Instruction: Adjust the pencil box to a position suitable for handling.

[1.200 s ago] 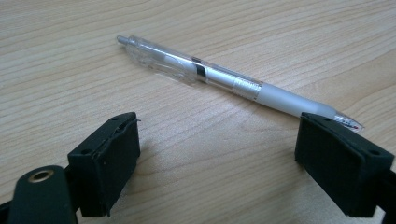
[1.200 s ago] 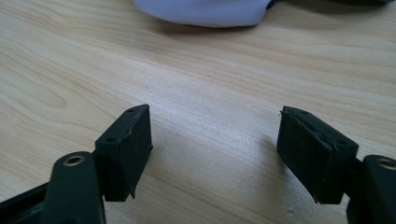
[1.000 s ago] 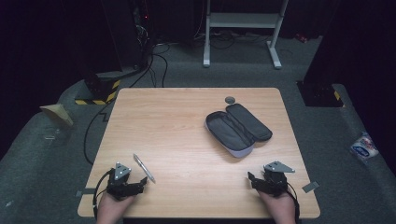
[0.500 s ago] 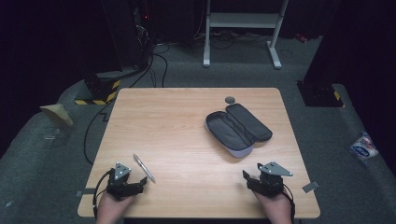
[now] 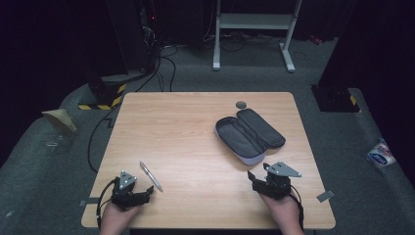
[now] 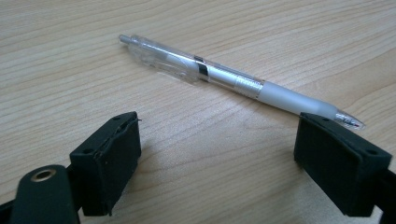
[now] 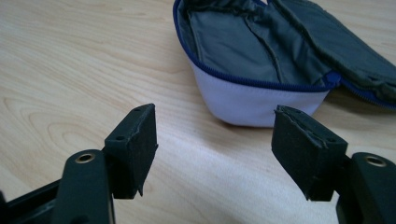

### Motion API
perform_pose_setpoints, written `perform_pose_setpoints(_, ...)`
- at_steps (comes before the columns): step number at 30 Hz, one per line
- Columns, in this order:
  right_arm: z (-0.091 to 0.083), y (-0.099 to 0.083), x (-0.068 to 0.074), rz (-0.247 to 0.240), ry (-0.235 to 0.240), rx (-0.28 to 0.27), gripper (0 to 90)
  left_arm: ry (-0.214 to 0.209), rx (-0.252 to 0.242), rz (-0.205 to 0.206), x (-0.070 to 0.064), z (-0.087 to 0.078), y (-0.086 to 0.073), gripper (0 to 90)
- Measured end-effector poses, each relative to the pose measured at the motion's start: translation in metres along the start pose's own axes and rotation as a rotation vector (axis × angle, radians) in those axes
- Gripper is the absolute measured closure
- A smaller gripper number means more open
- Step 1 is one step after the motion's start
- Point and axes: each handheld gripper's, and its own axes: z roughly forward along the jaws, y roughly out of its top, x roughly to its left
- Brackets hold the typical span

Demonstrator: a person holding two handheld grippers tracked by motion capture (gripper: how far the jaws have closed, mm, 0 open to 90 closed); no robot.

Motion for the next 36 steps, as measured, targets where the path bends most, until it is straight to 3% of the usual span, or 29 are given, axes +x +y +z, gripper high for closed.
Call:
perform_pose_setpoints(13, 0.018, 0.033, 0.005, -0.021, -0.008, -0.014, 34.7, 0.000, -0.002, -0.002, 0.000, 0.000, 0.000, 15.0)
perform_pose_setpoints(20, 0.027, 0.041, 0.008, -0.049, -0.023, -0.004, 35.5, 0.000, 0.000, 0.000, 0.000, 0.000, 0.000, 15.0)
perform_pose_setpoints(27, 0.040, 0.050, 0.017, -0.077, -0.008, 0.013, 38.7, 0.000, 0.000, -0.002, 0.000, 0.000, 0.000, 15.0)
perform_pose_setpoints(36, 0.067, 0.059, 0.028, -0.114, -0.005, 0.035, 44.0, 0.001, -0.002, -0.001, 0.000, 0.000, 0.000, 15.0)
